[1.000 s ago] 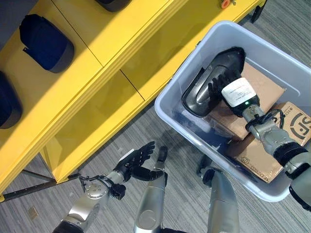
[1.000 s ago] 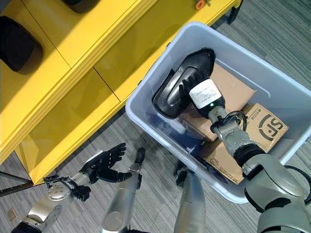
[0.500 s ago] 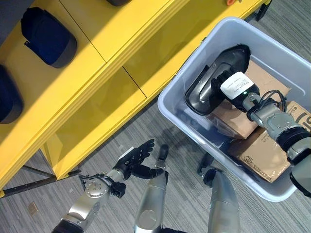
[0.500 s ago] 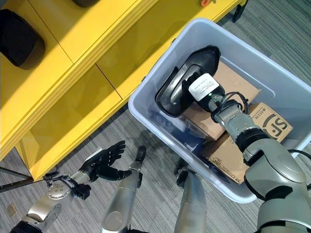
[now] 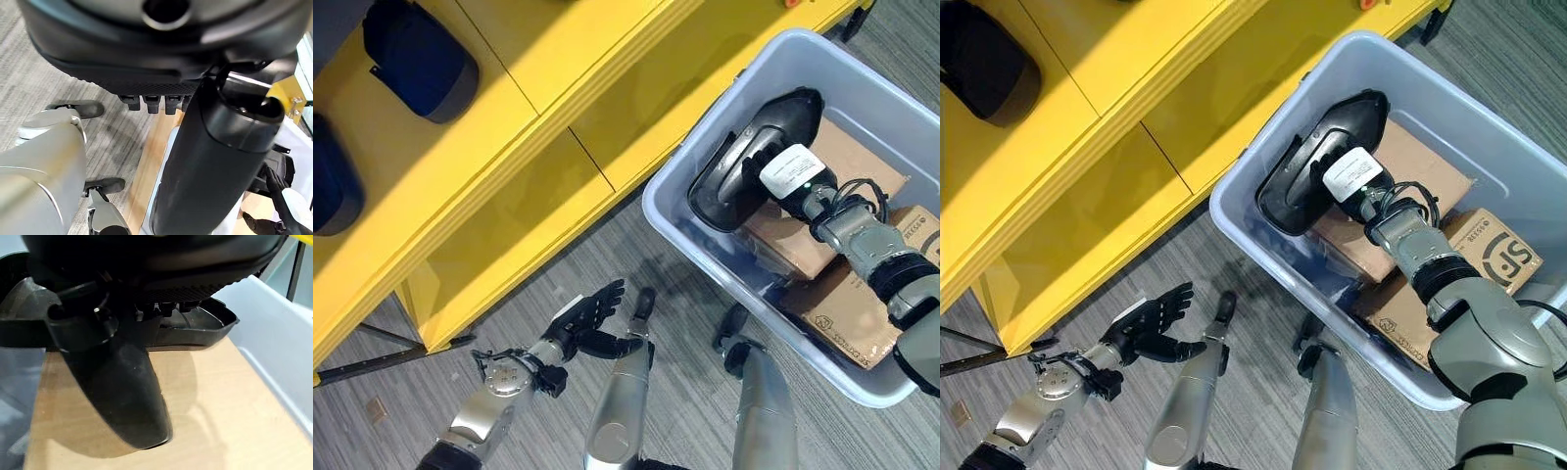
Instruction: Move parts from the plastic box to the shelf.
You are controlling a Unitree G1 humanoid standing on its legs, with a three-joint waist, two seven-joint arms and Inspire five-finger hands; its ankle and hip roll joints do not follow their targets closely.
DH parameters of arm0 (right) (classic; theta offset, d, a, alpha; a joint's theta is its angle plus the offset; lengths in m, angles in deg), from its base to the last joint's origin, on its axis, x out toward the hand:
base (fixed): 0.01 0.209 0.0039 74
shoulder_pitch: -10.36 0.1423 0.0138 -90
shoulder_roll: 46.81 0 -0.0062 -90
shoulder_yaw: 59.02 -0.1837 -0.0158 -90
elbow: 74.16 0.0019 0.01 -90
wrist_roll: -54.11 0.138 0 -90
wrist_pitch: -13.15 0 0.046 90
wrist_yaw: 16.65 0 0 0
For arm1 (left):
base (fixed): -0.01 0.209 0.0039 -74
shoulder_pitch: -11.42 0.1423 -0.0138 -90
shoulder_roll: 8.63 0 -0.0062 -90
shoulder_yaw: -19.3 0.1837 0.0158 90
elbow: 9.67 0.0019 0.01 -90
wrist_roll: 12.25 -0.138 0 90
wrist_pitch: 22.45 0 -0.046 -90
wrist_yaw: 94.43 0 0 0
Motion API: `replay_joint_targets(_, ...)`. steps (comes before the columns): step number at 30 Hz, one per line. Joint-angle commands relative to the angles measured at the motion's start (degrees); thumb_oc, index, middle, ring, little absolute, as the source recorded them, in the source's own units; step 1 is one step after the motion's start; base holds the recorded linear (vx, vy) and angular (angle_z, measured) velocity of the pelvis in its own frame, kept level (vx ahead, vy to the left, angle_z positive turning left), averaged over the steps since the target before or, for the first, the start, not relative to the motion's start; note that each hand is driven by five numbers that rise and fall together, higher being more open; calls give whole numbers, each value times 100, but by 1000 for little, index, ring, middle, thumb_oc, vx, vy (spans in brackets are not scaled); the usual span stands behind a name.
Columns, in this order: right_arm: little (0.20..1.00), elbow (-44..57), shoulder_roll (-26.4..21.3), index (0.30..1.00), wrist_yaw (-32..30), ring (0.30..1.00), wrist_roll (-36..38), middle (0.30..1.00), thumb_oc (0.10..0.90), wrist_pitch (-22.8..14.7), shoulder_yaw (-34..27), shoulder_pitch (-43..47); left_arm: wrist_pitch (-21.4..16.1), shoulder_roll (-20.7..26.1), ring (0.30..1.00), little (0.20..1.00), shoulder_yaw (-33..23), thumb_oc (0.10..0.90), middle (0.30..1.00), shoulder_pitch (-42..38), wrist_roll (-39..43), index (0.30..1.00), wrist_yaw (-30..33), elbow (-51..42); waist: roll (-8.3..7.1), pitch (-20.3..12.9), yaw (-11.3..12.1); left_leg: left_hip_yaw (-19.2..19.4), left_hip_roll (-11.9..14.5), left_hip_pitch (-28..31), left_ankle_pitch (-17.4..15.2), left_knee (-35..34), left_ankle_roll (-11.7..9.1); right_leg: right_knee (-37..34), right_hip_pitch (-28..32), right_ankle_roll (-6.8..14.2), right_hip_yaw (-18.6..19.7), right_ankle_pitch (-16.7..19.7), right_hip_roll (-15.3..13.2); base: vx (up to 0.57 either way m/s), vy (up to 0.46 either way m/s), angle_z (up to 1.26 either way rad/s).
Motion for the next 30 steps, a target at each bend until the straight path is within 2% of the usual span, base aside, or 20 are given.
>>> replay_joint_targets(1,300,-1147,-96,300,289,300,469,300,400,219,191,51,-164,219,1000,1000,-24,900,1000,21,175,1000,-42,-459,156,-24,145,308,-13,-262,904,-983,361,1111,513,105,126,-1141,200,-14,-7,8)
replay_joint_targets(3,300,-1111,15,300,268,300,384,300,400,315,187,54,-144,182,1000,1000,-23,900,1000,-11,98,1000,-59,-465,159,-24,152,311,-12,-230,904,-1006,356,1060,554,127,120,-1123,181,-13,-4,-4)
replay_joint_targets(7,300,-1175,221,300,-256,300,100,300,400,388,88,-62,-171,82,1000,1000,77,900,1000,-91,126,1000,-19,-438,179,-24,131,319,-25,-184,894,-1029,358,948,624,133,144,-1100,188,-21,16,2)
replay_joint_targets(11,300,-1082,300,300,-970,300,481,300,400,651,10,-156,82,-32,1000,1000,94,900,1000,-74,629,1000,73,-403,197,-24,89,310,-39,-105,880,-1065,376,842,698,142,171,-1063,194,-27,38,10)
replay_joint_targets(18,300,-759,431,300,-1898,300,291,300,400,791,-146,-354,-88,-175,1000,1000,56,900,1000,-150,551,1000,-105,-221,138,-24,-38,299,3,256,836,-1183,362,325,1105,176,272,-888,285,-36,47,-2)
replay_joint_targets(19,300,-715,420,300,-1980,300,298,300,400,789,-184,-309,-117,-180,1000,1000,25,900,1000,-210,530,1000,-141,-203,192,-24,-9,299,99,170,956,-1193,382,185,1065,134,215,-695,359,-84,63,-3)
replay_joint_targets(20,300,-715,419,300,-1980,300,298,300,400,789,-185,-310,-118,-180,1000,1000,26,900,1000,-209,530,1000,-141,-202,194,-24,-7,299,101,172,956,-1195,382,180,1069,134,215,-693,361,-82,71,-6)
replay_joint_targets(24,300,-330,312,300,-2295,300,705,300,400,911,-280,-466,16,-321,1000,1000,-40,900,1000,-142,869,1000,-339,-201,117,-24,-125,297,122,653,901,-1308,373,-329,1591,179,318,-514,362,-10,87,-10)
replay_joint_targets(27,300,-117,245,300,-2388,300,582,300,400,903,-391,-562,-41,-370,1000,1000,-126,900,1000,-146,712,1000,-364,-241,48,-24,-200,311,139,982,854,-1361,366,-682,1944,217,369,-376,335,-1,120,-9)
replay_joint_targets(28,300,83,173,300,-2504,300,469,300,400,890,-416,-598,-15,-408,1000,1000,-159,900,1000,-187,703,1000,-384,-232,-19,-24,-267,328,145,1337,803,-1421,365,-1004,2318,244,402,-254,301,-2,136,-4)
replay_joint_targets(30,300,186,139,300,-2569,300,431,300,400,876,-416,-600,-12,-426,1000,1000,-178,900,1000,-218,710,1000,-406,-226,-49,-24,-298,342,143,1497,781,-1452,365,-1153,2491,259,421,-193,291,4,128,-12)
